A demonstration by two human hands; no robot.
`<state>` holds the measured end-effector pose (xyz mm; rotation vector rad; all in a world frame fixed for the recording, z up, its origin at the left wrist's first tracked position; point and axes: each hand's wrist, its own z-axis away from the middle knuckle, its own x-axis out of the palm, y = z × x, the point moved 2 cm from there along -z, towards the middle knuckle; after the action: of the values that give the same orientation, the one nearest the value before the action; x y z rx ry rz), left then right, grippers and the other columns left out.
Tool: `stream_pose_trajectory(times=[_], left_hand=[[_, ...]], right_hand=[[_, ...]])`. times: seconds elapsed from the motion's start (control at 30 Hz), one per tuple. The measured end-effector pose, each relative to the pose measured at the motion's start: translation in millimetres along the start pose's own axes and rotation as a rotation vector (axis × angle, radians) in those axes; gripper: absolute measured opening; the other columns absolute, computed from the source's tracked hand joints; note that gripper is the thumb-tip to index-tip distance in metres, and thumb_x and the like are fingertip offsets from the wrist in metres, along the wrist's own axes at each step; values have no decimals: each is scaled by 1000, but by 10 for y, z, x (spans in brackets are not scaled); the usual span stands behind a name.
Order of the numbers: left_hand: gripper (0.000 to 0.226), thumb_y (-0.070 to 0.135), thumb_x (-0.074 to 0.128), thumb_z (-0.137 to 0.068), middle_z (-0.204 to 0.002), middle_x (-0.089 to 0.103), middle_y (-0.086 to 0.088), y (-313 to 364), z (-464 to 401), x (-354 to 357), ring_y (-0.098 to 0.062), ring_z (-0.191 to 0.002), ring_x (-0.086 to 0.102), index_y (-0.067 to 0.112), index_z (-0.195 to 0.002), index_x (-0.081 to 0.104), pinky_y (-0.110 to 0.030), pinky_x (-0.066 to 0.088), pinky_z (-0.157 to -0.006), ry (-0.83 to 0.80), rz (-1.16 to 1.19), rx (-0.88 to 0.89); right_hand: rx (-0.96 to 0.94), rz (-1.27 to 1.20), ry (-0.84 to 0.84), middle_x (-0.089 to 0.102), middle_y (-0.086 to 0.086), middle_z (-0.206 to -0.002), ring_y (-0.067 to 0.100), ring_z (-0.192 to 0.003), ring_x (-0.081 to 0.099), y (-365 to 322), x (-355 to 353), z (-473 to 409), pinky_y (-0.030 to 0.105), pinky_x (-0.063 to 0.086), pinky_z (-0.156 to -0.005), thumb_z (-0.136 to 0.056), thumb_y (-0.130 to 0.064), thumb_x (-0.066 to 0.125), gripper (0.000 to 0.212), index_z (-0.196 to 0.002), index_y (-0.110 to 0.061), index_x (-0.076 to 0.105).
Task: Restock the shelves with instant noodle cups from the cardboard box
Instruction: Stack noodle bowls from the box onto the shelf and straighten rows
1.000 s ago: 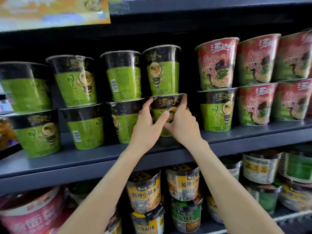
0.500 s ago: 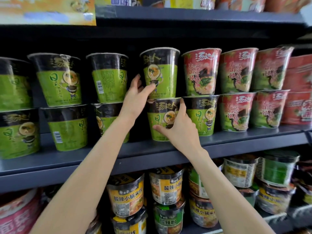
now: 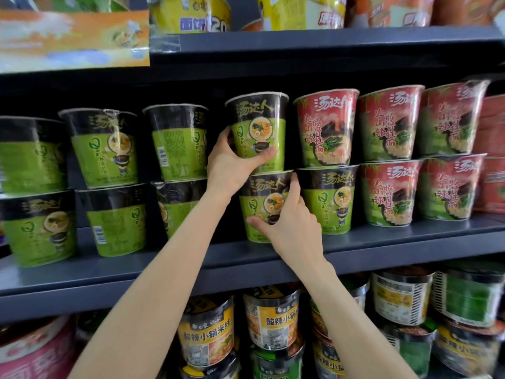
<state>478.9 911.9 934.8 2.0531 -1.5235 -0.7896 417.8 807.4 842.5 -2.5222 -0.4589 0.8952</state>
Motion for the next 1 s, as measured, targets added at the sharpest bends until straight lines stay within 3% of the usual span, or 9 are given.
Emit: stream_pose_trajectory(times=[0.17, 0.7, 0.83, 0.93, 1.0], left_hand=[[102, 62, 79, -55, -131, 50, -1, -8, 3, 52, -18, -122, 48, 19, -138, 39, -41, 42, -103, 67, -152, 19], [101, 66, 73, -60, -133, 46, -2, 72, 99, 68, -20, -121, 48, 17, -140, 36, -38, 44, -97, 100, -248, 35], [101, 63, 66, -72, -148, 30, -7, 96, 165, 25, -21, -132, 38, 13, -148, 22, -31, 37, -100, 87, -235, 69], [73, 51, 55, -88, -145, 39, -2, 116, 349, -184, -9, -125, 44, 14, -145, 29, -10, 40, -90, 132, -16, 139], [47, 35, 52, -94, -131, 50, 2, 68, 534, -423, -4, -114, 50, 14, -135, 44, -10, 43, -86, 250, 45, 278]], right_hand=[[-3, 20, 25, 47, 7, -135, 29, -109, 59, -10, -5, 5, 37, 46, -77, -73, -65, 65, 115, -150, -16, -5], [0, 32, 52, 50, 9, -135, 28, -108, 61, -33, -17, 12, 36, 48, -78, -73, -65, 65, 115, -150, -14, -2], [-8, 26, 70, 53, 8, -132, 27, -109, 60, -31, -18, 26, 35, 48, -76, -75, -65, 62, 113, -150, -13, -3], [-57, 0, 178, 58, 6, -124, 23, -109, 58, -19, -90, 104, 29, 42, -67, -82, -62, 56, 98, -150, -10, 7], [-198, -66, 355, 62, 3, -117, 19, -103, 59, -57, -171, 206, 21, 41, -63, -90, -47, 54, 70, -144, -9, 29]])
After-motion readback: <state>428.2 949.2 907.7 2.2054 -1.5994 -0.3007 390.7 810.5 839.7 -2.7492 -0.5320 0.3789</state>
